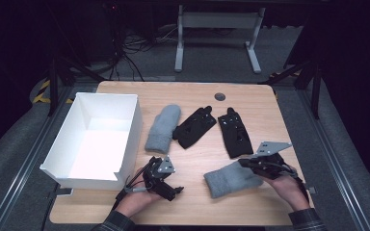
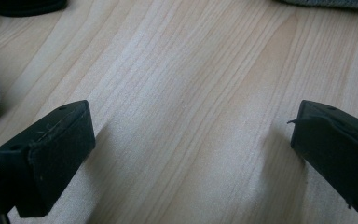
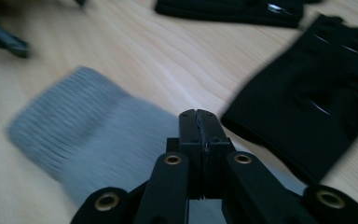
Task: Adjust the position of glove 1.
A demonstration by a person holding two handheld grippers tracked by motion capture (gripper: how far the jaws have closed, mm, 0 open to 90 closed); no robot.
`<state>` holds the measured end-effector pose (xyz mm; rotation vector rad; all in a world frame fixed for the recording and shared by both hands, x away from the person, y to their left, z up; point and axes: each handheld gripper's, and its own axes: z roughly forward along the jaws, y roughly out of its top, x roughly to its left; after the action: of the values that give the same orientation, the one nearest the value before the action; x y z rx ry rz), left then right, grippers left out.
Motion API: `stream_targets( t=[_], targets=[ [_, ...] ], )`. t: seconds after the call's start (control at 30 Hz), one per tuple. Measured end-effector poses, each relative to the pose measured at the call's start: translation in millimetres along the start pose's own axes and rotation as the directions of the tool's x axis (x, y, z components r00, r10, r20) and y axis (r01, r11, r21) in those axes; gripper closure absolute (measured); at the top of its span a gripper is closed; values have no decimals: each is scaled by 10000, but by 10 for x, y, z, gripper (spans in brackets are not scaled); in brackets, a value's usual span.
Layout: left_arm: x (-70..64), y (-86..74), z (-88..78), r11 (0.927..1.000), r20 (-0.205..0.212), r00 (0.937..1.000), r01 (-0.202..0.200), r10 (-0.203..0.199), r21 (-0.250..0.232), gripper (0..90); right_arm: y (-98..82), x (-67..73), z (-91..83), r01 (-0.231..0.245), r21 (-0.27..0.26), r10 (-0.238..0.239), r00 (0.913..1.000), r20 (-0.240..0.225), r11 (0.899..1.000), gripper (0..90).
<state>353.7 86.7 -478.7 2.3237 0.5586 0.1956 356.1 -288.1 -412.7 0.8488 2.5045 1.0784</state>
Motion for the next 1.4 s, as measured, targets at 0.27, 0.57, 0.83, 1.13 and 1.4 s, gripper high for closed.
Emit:
stream_targets(
  t=[0.27,0.57,0.83,1.13,1.4],
  targets=[
    [-1,0,0,10000,-8,10000,-1,1,-4,1,-228,-276,72,-766,788,731,9963,460,9939,900],
    [-2,-1,-1,10000,-8,10000,13,-13,12,1,-160,-79,318,-72,1198,87,9999,-116,9928,900],
    [-2,-1,-2,10000,-12,10000,10,-10,24,1,5,233,486,650,1309,-579,9967,-571,9893,900],
    [-2,-1,-2,10000,-17,10000,15,-15,22,1,-60,34,175,-122,232,115,9994,319,9997,605],
    [-4,-2,-2,10000,-39,10000,30,-30,15,1,-362,-311,-63,-1346,-349,1382,9800,1429,9903,379]
  ],
)
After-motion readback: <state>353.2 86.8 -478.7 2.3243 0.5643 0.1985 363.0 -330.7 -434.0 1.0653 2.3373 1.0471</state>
